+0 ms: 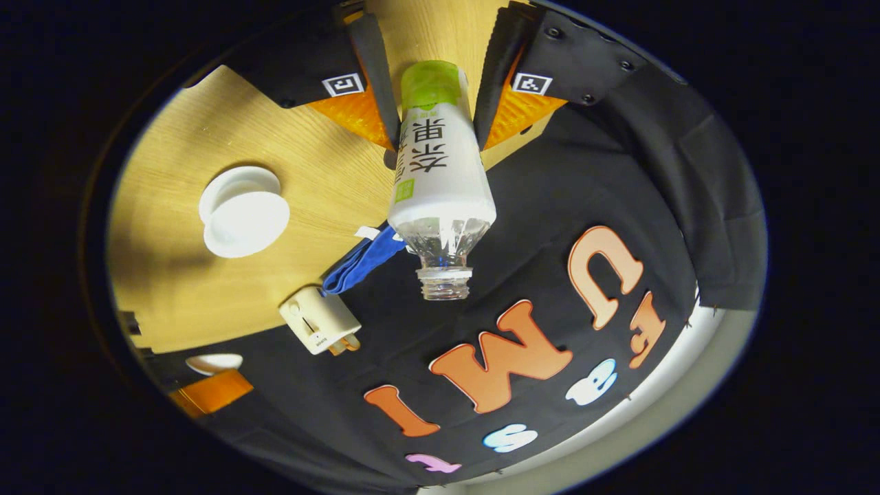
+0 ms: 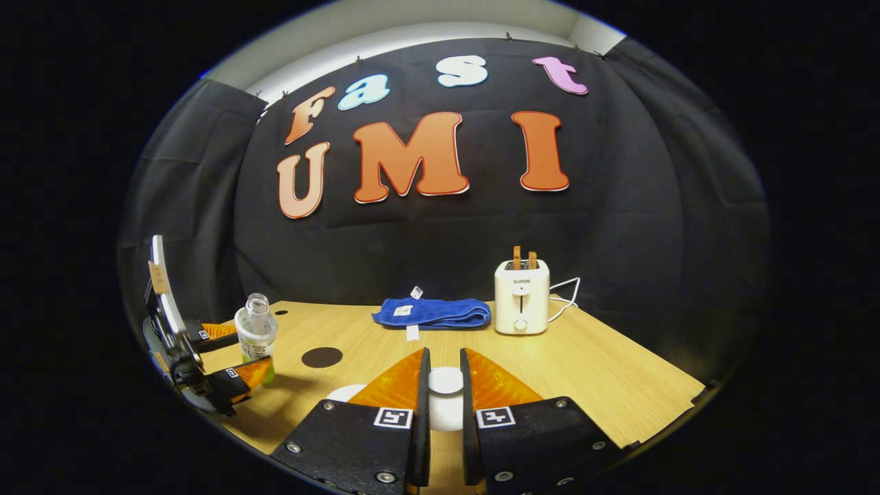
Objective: Open the teacup lid with one hand, grasp the water bottle and pour water into the teacup with the other hand; after pouring, place the water bottle on the coaster and then close the teacup lid.
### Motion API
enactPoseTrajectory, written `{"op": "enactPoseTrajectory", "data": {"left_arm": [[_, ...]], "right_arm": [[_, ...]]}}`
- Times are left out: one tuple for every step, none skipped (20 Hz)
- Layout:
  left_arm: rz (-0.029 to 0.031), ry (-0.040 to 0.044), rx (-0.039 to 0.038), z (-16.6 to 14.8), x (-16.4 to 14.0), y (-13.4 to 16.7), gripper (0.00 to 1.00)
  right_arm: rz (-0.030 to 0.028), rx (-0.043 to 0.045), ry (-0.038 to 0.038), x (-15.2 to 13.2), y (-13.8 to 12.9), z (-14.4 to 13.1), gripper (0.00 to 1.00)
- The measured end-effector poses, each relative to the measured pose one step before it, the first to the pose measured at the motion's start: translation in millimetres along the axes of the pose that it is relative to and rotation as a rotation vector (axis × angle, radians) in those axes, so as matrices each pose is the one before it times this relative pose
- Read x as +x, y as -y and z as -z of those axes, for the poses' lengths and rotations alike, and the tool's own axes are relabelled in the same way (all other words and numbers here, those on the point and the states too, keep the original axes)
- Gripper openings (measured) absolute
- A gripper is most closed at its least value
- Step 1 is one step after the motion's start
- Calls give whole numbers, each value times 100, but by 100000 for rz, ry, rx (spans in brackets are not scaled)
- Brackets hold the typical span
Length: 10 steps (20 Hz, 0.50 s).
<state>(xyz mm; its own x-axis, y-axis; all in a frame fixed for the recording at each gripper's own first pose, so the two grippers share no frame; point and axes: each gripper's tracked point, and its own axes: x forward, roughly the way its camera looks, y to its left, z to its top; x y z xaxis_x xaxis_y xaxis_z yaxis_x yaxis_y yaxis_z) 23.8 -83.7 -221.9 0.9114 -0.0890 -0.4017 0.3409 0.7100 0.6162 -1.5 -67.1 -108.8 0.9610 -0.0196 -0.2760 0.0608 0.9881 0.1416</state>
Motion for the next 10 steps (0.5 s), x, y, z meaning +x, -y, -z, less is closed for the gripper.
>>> {"op": "enactPoseTrajectory", "data": {"left_arm": [[291, -129, 4383, -98, 172, 173, 63], [293, 178, 4438, -33, 241, 211, 62], [302, 138, 4291, 5, 32, 303, 64], [525, 376, 4030, -18, 31, 196, 63], [646, -107, 3313, 13, 80, 213, 62], [718, -191, 3171, -97, 3, 285, 64], [718, 24, 3149, -20, -168, 80, 64], [449, -272, 3295, -77, 101, 83, 61], [301, 172, 3418, -13, -35, -37, 62], [309, 211, 3452, -167, 29, -40, 61]], "right_arm": [[402, 240, 5, -71, 290, -3, 19], [-15, 325, -242, -72, 235, 6, 19], [380, 255, 151, -49, 254, -41, 19], [326, 46, 137, -82, 262, 24, 19], [426, 55, 103, -34, 328, -72, 19], [478, 133, 74, -88, 276, 51, 19], [238, 206, 208, -74, 233, -20, 19], [481, 272, 24, -55, 303, 11, 19], [75, 157, -28, -93, 220, 6, 19], [491, 61, 78, -82, 215, 32, 19]]}}
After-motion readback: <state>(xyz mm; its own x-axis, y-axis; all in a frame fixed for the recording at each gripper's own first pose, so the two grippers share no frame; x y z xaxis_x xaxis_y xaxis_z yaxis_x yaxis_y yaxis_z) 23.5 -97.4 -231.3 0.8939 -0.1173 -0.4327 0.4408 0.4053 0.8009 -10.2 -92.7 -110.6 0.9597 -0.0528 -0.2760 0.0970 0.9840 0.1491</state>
